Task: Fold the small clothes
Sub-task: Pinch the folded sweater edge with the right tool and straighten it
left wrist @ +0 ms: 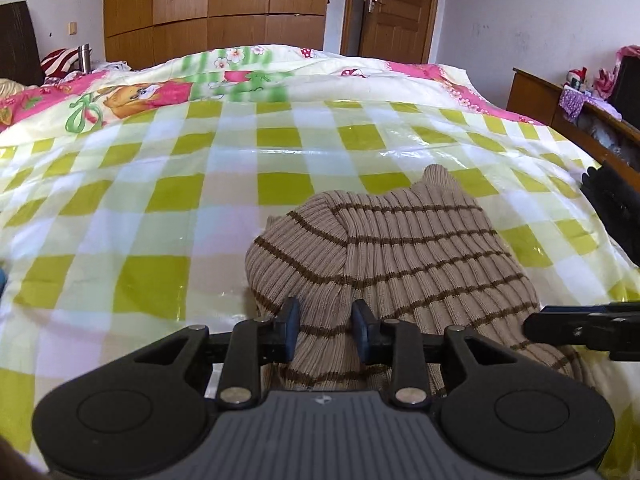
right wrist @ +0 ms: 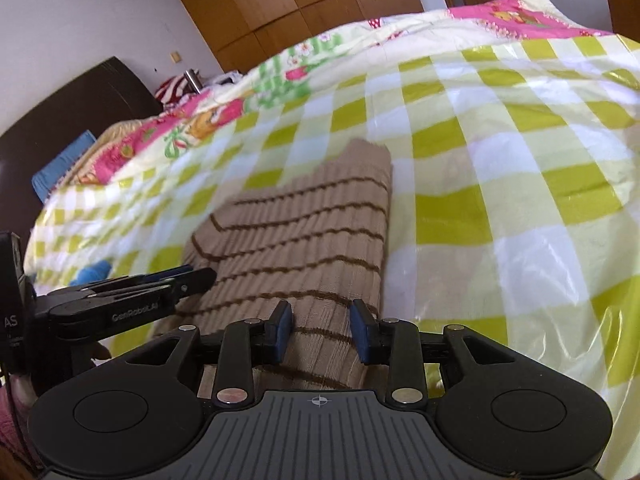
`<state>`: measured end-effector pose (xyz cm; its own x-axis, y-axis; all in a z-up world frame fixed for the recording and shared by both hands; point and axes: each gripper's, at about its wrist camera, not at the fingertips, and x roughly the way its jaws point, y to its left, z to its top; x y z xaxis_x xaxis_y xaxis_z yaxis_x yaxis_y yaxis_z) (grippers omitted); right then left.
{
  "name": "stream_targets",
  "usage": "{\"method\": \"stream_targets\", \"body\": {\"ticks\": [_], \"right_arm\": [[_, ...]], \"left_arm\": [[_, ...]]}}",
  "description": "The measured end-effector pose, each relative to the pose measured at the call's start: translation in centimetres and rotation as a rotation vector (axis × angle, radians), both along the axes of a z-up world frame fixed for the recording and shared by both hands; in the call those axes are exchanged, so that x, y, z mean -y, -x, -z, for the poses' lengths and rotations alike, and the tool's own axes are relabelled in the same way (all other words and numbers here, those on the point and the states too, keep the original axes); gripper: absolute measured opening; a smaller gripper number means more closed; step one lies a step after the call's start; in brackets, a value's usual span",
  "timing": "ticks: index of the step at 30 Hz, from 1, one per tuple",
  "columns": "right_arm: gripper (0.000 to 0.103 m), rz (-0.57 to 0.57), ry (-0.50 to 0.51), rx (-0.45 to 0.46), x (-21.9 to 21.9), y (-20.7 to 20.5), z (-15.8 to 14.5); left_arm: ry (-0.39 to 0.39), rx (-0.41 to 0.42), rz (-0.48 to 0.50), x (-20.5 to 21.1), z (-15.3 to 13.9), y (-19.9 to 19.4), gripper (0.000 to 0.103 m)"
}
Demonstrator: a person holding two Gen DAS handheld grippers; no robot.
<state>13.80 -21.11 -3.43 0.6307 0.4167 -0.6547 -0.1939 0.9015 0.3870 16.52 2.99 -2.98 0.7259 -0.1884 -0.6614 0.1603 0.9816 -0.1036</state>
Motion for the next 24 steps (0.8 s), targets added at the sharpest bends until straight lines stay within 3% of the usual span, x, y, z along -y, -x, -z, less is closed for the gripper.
{"method": "stream_targets", "body": {"ticks": [7, 12, 17, 20, 24], "right_arm": [[0.034, 0.044, -0.034, 0.005, 1.0, 1.2, -1.1], [0.035, 0.045, -0.04, -0.004, 0.7, 2.9, -0.8], [0.042, 0.057, -0.015, -0.034, 0.2, 2.8, 0.0], [0.042, 0.082, -0.059, -0.072, 0.8, 2.6, 0.1], [0.043, 0.069, -0.069, -0.031, 1.4, 4.2, -1.3]], "left_arm": [[0.019, 0.032, -0.007, -0.3, -2.2, 2.9, 0.044], [0.031, -0.026, -0.03, -1.4, -0.6, 4.5, 0.044], [0.027, -0.051, -0.036, -1.4, -0.2, 5.1, 0.045], [0.054, -0.026, -0.031, -1.8, -1.5, 5.9, 0.044], [0.08, -0.001, -0.006, -2.0, -2.3, 7.6, 0.044]]}}
